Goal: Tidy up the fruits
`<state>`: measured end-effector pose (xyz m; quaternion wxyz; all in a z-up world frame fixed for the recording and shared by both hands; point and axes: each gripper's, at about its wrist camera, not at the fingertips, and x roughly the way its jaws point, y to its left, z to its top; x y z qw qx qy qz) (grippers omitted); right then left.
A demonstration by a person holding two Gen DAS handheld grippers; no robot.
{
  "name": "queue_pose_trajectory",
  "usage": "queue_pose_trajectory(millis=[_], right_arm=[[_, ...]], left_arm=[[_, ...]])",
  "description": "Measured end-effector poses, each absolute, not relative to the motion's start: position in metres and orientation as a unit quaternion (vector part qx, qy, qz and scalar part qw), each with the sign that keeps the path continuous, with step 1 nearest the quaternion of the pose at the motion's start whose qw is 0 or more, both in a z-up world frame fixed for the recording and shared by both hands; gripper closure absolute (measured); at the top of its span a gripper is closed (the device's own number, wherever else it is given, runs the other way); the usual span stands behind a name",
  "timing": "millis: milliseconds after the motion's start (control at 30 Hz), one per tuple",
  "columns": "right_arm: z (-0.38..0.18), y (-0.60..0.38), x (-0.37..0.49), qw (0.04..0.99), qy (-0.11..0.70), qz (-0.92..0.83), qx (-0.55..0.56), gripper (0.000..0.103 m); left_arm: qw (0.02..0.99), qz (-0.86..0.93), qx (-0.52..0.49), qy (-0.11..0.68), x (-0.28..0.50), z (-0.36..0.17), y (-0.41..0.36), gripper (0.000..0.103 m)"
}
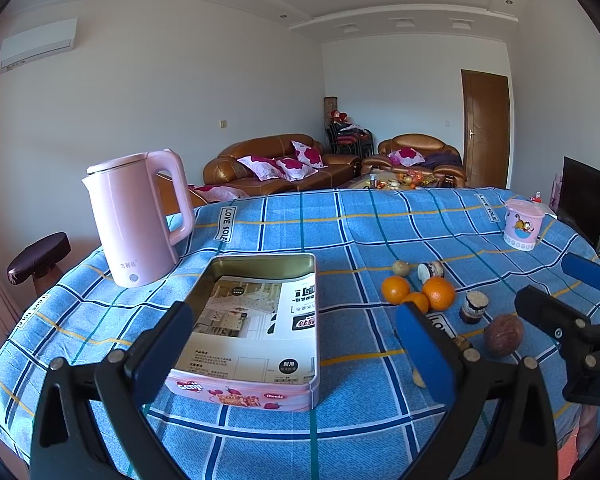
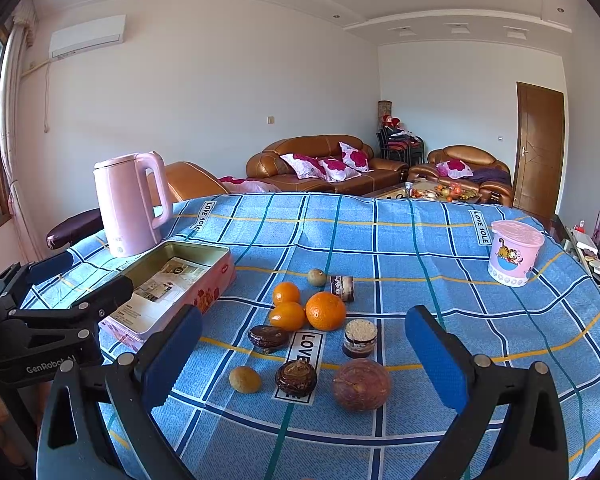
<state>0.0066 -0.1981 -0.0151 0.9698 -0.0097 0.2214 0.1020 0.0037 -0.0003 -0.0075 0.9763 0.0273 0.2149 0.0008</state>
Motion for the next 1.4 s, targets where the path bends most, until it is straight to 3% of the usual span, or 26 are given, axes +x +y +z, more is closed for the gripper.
queue_pose_trajectory(millis=[1400], right_arm=[[-0.033,-0.208,0.011,0.967,0.237,0.092,-0.002,0.001]], left_arm=[[0.972,-0.008,0.040,0.230,0.008,-0.022,-0.014,0.000]])
